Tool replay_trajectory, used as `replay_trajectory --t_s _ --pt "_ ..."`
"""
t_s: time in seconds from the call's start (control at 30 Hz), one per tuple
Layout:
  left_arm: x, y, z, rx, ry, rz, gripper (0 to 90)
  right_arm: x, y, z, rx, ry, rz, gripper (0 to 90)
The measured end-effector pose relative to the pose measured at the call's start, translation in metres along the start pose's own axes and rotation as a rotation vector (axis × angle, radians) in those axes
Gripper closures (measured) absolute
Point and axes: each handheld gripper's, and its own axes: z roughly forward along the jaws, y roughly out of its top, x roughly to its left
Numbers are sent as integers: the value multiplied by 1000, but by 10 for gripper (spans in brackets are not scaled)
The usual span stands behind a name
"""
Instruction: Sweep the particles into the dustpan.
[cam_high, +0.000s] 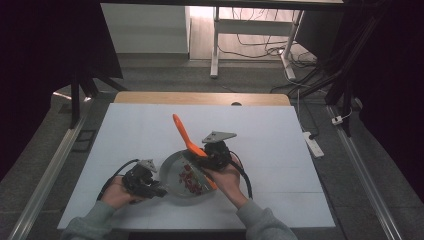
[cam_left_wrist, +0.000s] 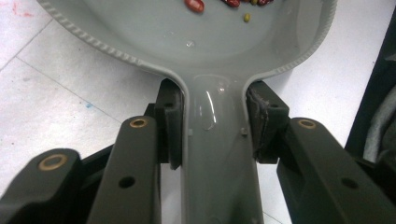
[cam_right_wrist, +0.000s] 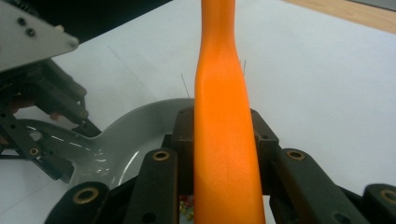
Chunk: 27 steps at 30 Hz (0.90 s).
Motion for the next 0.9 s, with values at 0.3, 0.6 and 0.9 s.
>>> replay_trajectory --t_s 0.3,0.6,0.9 --pt "-2 -4 0 -36 18 22 618 -23 -8 -21 -16 -34 25 703" --pt "-2 -8 -5 -69 41 27 618 -41 -25 -40 -18 -81 37 703" --pt "-3 -13 -12 -122 67 1 617 -59 -40 -60 -29 -61 53 704"
